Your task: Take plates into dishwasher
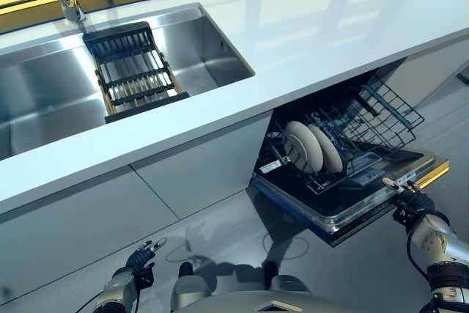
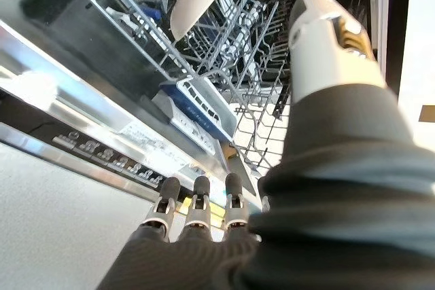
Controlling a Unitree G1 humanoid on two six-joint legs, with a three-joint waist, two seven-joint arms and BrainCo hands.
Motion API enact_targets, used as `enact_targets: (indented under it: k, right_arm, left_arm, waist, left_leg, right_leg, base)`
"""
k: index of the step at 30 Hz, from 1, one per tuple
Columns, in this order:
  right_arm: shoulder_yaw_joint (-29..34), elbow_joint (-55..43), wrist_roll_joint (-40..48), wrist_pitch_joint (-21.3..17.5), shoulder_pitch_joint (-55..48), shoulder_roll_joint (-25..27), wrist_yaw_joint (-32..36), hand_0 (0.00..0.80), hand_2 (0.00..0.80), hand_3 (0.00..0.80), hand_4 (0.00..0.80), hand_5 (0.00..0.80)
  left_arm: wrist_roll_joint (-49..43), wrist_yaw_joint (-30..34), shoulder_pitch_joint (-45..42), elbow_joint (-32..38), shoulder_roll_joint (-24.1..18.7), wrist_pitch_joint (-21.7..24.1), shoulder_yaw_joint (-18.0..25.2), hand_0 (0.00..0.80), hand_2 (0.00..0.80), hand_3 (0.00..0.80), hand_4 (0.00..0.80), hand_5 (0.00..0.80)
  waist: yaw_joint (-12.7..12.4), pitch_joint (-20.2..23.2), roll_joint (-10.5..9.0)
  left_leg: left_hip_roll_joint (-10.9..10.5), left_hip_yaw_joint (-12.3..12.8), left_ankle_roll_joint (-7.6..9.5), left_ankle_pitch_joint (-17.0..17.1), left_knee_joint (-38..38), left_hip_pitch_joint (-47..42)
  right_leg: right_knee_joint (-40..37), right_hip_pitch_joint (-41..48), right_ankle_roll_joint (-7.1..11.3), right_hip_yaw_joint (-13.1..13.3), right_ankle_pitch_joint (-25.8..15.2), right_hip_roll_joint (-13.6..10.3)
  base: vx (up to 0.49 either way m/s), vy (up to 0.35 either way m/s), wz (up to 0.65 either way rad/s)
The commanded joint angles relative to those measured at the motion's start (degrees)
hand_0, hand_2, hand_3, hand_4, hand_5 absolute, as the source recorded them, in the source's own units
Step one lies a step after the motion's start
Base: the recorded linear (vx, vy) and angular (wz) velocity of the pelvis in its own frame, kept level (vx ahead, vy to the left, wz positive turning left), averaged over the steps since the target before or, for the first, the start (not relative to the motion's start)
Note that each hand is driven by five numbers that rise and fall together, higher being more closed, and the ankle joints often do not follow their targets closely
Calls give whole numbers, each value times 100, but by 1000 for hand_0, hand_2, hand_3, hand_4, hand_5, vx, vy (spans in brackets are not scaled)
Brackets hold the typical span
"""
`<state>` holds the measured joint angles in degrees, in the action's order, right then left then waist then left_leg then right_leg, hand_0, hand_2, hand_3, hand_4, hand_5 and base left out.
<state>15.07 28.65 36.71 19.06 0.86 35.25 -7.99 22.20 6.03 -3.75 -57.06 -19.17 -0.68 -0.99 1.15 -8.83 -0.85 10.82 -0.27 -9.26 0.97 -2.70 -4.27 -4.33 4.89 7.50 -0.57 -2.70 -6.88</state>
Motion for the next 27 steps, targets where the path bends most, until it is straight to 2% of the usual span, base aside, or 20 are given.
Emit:
enact_targets:
  k: [1,3,4,6,7,8,10,11,12,13,14,16,17,19,21,24,27]
  right_arm:
    - [249,-204,-65,-332,200,399,63,0,0,0,0,0]
    - [254,-145,-107,-203,286,525,-4,0,0,0,0,0]
    - [332,-67,-155,-165,272,590,-126,0,0,0,0,0]
    - [531,140,-74,-248,111,663,-163,0,0,0,0,0]
    - [675,316,-30,-344,-17,704,-220,0,0,0,0,0]
    - [864,662,48,-566,-207,776,-244,0,0,0,0,0]
    - [970,932,77,-729,-346,851,-233,0,0,0,0,0]
    - [1033,993,114,-732,-419,896,-210,0,0,0,0,0]
    - [1096,1015,107,-706,-467,916,-184,0,0,0,0,0]
    - [1133,1014,106,-669,-505,942,-179,0,0,0,0,0]
    - [1164,1025,72,-622,-524,946,-214,0,0,0,0,0]
    - [1190,1178,10,-538,-532,909,-174,0,0,0,0,0]
    - [1150,1255,94,-511,-512,844,-233,0,0,0,0,0]
    - [1095,1412,237,-512,-468,739,-246,0,0,0,0,0]
    - [1052,1557,315,-514,-423,666,-78,0,0,0,0,0]
    - [991,1522,426,-471,-423,443,121,0,0,0,0,0]
    - [826,1517,607,-573,-426,82,300,0,0,0,0,0]
  left_arm:
    - [409,-226,203,-163,-317,131,133,0,0,0,0,0]
    - [458,-238,120,-104,-299,108,311,0,0,0,0,0]
    - [489,-265,91,-102,-271,147,398,0,0,0,0,0]
    - [445,-183,133,-193,-264,221,426,0,0,0,0,0]
    - [403,-114,203,-254,-273,248,404,0,0,0,0,0]
    - [312,7,320,-351,-265,309,335,0,0,0,0,0]
    - [342,23,380,-375,-226,315,264,0,0,0,0,0]
    - [349,2,399,-396,-195,310,253,0,0,0,0,0]
    - [352,-23,427,-386,-187,262,264,0,0,0,0,0]
    - [368,-41,432,-376,-186,230,260,0,0,0,0,0]
    - [399,-62,459,-346,-197,161,253,0,0,0,0,0]
    - [429,-61,617,-360,-248,51,126,0,0,0,0,0]
    - [473,-84,710,-367,-256,36,30,0,0,0,0,0]
    - [466,-147,812,-347,-249,52,-92,0,0,0,0,0]
    - [397,-182,796,-372,-236,122,-97,0,0,0,0,0]
    - [437,-242,691,-343,-271,112,-65,0,0,0,0,0]
    - [422,-289,585,-394,-366,149,75,0,0,0,0,0]
  waist:
    - [70,27,50]
    - [61,-25,47]
    - [68,-63,8]
    - [214,-95,-60]
    - [355,-98,-151]
    - [540,-53,-300]
    - [665,6,-378]
    - [738,60,-377]
    - [799,126,-363]
    - [830,136,-296]
    - [885,167,-202]
    - [983,211,-72]
    - [949,215,-78]
    - [902,216,-139]
    - [887,220,-162]
    - [886,219,-130]
    - [828,210,-66]
  left_leg:
    - [328,-294,130,426,48,515]
    - [511,-200,21,732,-79,640]
    - [616,-16,-33,872,-64,799]
    - [735,620,-13,882,202,981]
    - [732,1026,38,714,555,1014]
    - [560,1305,194,211,1199,914]
    - [191,1186,350,-308,1722,680]
    - [-114,1067,429,-541,1964,493]
    - [-381,979,488,-654,1970,374]
    - [-491,920,490,-720,1941,271]
    - [-697,892,541,-791,1611,33]
    - [-723,1056,591,-691,696,-216]
    - [-835,916,668,-634,437,-195]
    - [-987,802,780,-577,255,-133]
    - [-1063,806,842,-557,102,-156]
    - [-1088,845,906,-481,-130,-206]
    - [-1037,894,1000,-416,-93,-93]
  right_leg:
    - [1480,-161,-245,-151,1117,2]
    - [1349,-104,-344,-71,1117,175]
    - [1251,-62,-370,-85,1064,242]
    - [1178,-63,-382,-315,937,224]
    - [1106,-77,-391,-510,841,144]
    - [990,-190,-436,-714,623,-3]
    - [978,-357,-464,-729,486,-85]
    - [1000,-477,-482,-680,426,-69]
    - [999,-576,-479,-632,358,-42]
    - [1040,-598,-464,-606,384,35]
    - [1110,-677,-434,-579,367,130]
    - [1105,-711,-343,-581,333,266]
    - [1072,-727,-287,-540,258,298]
    - [990,-798,-201,-480,100,302]
    - [903,-915,-117,-385,-2,306]
    - [882,-1038,-69,-325,-65,349]
    - [1364,-1174,-18,-250,-15,242]
  base:
    - [-34,-136,0]
    - [-90,-127,1]
    - [-165,-114,-1]
    - [-224,-90,7]
    - [-379,-99,72]
    - [-386,-75,122]
    - [-274,2,124]
    - [-193,73,46]
    - [-146,103,-1]
    - [-123,119,-10]
    - [-98,149,0]
    - [-99,134,30]
    - [-106,63,47]
    - [-122,30,18]
    - [-104,40,-24]
    - [-102,22,-11]
    - [-148,-72,-11]
